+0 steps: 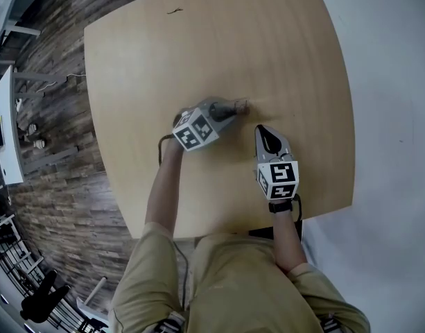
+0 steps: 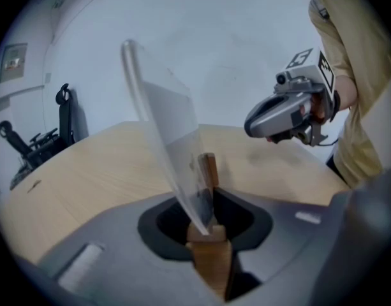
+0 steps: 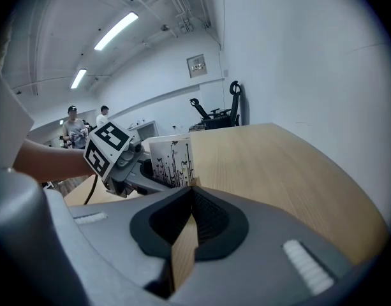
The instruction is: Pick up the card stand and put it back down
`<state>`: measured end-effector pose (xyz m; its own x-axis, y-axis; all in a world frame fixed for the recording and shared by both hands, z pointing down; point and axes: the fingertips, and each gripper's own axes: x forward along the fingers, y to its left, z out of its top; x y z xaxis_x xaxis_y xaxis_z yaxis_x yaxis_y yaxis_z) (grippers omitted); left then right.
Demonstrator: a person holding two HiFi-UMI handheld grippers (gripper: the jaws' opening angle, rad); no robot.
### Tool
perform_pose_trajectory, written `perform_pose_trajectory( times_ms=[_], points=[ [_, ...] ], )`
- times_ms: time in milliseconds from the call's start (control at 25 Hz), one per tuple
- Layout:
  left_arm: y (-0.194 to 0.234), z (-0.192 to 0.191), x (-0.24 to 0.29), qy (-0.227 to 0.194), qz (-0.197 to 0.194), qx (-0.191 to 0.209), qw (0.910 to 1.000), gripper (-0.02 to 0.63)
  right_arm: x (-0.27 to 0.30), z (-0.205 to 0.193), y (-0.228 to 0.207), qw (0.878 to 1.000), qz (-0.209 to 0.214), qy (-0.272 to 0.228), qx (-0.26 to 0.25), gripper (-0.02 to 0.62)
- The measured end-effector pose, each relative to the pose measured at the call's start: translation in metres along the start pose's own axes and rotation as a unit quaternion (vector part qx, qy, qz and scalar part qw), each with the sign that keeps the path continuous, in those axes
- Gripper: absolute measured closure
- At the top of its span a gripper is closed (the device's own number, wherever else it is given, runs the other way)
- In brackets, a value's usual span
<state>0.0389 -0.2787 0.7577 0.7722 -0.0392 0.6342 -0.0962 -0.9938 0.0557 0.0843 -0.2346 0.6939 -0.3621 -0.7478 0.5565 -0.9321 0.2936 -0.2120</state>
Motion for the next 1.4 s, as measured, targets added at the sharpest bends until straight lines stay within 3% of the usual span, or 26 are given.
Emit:
perform_pose_trajectory(
  times_ms=[120, 280, 440, 600, 760, 1000, 1200, 1400],
  points=[
    [-0.009, 0.011, -0.009, -0.014, 0.006, -0.035, 0.9993, 0.511, -0.015, 0.009, -0.002, 1.0, 0.002, -0.01, 0.0, 0.589],
    [-0.021, 0.04, -0.029, -0.025, 0.034, -0.051, 0.9978, 0.511, -0.04, 0.023, -0.006, 1.0, 0.003, -0.027, -0.005, 0.589],
    [-0.045, 0.08, -0.052, -0.048, 0.061, -0.065, 0.9948, 0.509, -0.076, 0.042, -0.007, 0.997, -0.015, -0.051, -0.051, 0.589],
    [-0.068, 0.117, -0.073, -0.047, 0.116, -0.071, 0.9896, 0.509, -0.117, 0.065, -0.008, 0.994, -0.013, -0.087, -0.072, 0.589],
    [-0.083, 0.148, -0.097, -0.07, 0.181, -0.084, 0.9774, 0.509, -0.149, 0.084, -0.011, 0.99, -0.007, -0.118, -0.073, 0.589],
    [-0.118, 0.192, -0.142, -0.136, 0.277, -0.116, 0.9441, 0.509, -0.197, 0.103, 0.001, 0.984, 0.019, -0.156, -0.079, 0.59],
    [-0.156, 0.219, -0.18, -0.186, 0.351, -0.132, 0.9083, 0.509, -0.231, 0.122, 0.02, 0.977, 0.044, -0.187, -0.093, 0.589],
    [-0.183, 0.236, -0.219, -0.216, 0.433, -0.126, 0.8661, 0.509, -0.258, 0.14, 0.04, 0.968, 0.063, -0.219, -0.102, 0.59]
  ],
)
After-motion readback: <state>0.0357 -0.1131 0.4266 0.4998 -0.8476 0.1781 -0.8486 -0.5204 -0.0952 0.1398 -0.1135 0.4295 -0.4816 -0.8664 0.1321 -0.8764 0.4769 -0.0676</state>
